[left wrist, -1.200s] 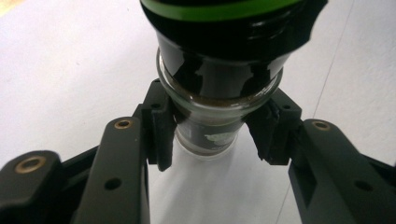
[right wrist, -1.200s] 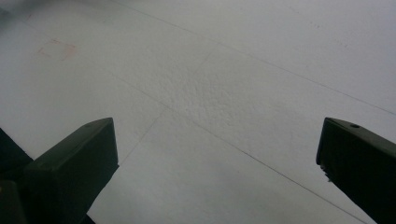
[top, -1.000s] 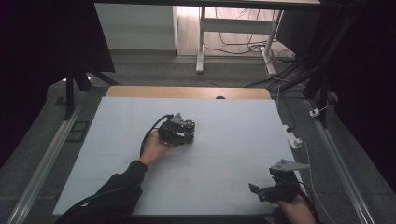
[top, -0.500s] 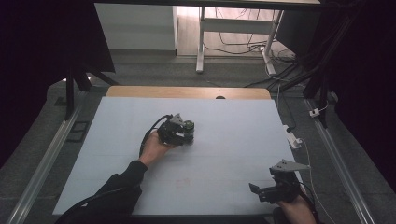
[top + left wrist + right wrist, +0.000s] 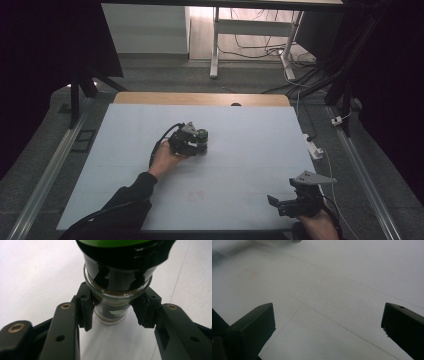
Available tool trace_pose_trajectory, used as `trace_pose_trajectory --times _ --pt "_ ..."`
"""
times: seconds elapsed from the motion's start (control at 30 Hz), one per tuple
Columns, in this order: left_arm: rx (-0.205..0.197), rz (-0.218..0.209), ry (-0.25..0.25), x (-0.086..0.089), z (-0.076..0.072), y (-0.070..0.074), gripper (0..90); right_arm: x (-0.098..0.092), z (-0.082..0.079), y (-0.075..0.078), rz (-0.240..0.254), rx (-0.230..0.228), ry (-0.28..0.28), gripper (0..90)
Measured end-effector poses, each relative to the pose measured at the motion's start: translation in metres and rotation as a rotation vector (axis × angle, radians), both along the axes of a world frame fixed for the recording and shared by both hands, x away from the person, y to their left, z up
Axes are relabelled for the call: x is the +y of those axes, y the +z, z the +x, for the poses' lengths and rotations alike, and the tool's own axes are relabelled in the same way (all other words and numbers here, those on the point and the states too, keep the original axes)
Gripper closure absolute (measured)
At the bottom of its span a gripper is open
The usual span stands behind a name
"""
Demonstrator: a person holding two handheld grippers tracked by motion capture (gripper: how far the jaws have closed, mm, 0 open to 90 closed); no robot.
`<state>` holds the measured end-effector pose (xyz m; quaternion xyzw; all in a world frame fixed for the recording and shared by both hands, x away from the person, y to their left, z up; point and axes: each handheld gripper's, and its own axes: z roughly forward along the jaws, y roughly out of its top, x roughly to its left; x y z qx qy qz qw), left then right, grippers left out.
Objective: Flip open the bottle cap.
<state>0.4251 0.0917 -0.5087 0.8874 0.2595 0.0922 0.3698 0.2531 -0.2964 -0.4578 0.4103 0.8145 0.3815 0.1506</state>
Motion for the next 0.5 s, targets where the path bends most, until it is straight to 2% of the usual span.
trace_pose_trajectory --times 0.3,0.5 --pt "0.004 -0.017 -0.001 0.001 0.001 -0.001 53.7 0.005 0.001 0.004 0.013 -0.017 0.033 0.0" --pt "0.002 -0.018 -0.003 0.002 0.001 -0.002 53.7 0.012 0.004 0.005 0.025 -0.013 0.080 0.0"
